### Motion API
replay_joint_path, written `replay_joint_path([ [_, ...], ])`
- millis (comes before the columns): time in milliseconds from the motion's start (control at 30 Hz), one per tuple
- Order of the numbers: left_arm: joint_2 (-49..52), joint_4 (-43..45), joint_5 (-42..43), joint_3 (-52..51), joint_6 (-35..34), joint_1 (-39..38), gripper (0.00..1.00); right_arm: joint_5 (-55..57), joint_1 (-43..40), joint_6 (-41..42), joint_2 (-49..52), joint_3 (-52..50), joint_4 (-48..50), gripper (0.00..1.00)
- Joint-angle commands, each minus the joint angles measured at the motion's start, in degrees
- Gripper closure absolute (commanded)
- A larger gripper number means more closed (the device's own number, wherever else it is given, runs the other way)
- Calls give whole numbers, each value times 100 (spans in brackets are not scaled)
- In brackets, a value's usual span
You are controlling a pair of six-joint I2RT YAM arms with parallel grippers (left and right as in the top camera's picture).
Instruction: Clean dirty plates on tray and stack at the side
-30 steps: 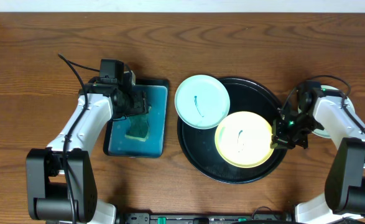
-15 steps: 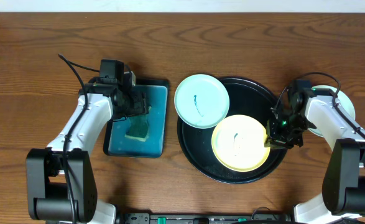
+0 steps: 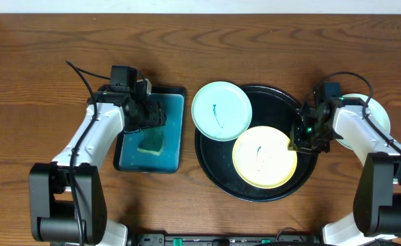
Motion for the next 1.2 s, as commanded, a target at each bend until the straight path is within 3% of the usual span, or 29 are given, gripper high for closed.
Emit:
replay_joint_path([
  [0,15,-9,87,-7,37,-153,30,13,111,7,-15,-271,212,73],
  [100,4,-11,87,-7,37,-273,30,11,151,7,-15,-538,522,79],
  [267,-308,-13,85,-7,35,-455,31,-31,223,7,-15,-837,809,98],
  [467,-1091,-15,85,-7,35,-791,32,-31,232,7,-15,-839,811,99],
  [633,-1416,-107,98,-7,15,-1519,32,-31,232,4,-15,-839,807,99],
  [733,-1412,-170,243,-9,11,-2033,13,-31,232,4,-15,-839,787,99],
  [867,-1410,46,236,-9,11,-2516,11,-33,232,4,-15,-839,782,99],
  [933,-1403,291,238,-9,4,-2680,12,-35,232,7,-15,-839,769,99],
  [1067,-1384,809,122,-9,-39,-3045,25,-33,232,7,-15,-839,737,99],
  [1167,-1263,1161,-743,-9,-737,-3375,33,-33,232,7,-15,-839,699,99],
])
